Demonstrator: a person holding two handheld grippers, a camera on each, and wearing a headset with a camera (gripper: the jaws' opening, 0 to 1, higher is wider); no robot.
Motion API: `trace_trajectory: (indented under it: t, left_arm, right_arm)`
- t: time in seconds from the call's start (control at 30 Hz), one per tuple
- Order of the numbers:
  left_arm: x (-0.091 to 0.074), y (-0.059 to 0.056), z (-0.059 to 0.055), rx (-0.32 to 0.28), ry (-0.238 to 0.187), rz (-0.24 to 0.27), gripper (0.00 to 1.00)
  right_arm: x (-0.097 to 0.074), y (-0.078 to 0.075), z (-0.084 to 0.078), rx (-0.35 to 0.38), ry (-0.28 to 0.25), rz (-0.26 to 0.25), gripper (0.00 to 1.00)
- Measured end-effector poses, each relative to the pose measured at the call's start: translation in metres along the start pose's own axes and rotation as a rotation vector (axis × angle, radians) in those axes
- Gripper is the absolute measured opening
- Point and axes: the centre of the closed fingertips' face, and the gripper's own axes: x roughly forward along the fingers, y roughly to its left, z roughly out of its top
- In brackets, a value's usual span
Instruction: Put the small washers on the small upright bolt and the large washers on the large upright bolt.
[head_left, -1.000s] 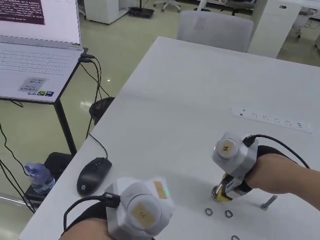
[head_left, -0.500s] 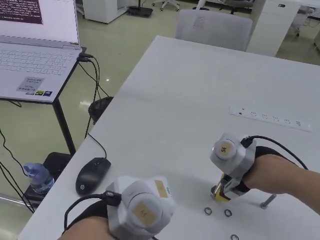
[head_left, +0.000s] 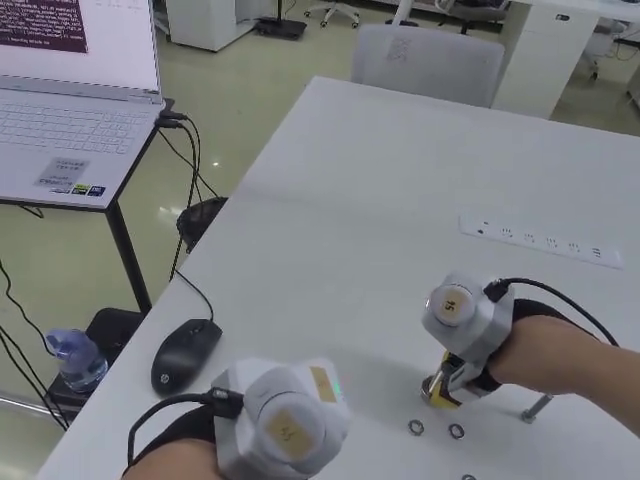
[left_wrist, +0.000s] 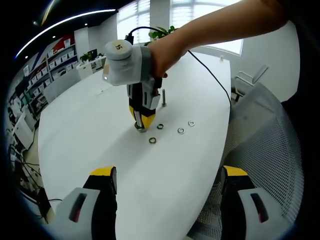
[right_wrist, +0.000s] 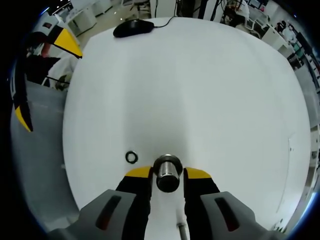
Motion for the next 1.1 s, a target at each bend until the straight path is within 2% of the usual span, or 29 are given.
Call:
trace_trajectory:
  t: [0.2,0.47,1.1]
  left_arm:
    - [0.0,0.0,0.001,0.001,-0.003,0.0,0.86]
    - [0.001,0.0,0.003,0.005,-0.004,-0.002,0.86]
    - [0.002,0.001,0.011,0.007,-0.036,0.002,0.88]
  right_arm:
    - [-0.003,-0.002,0.001,-0.002,-0.018,-0.003,0.3]
    - [-0.012,-0.003,-0.001,-0.004,-0.034,-0.01,0.31]
    - [-0.036,0.002,-0.022,0.019,-0.055,-0.036,0.31]
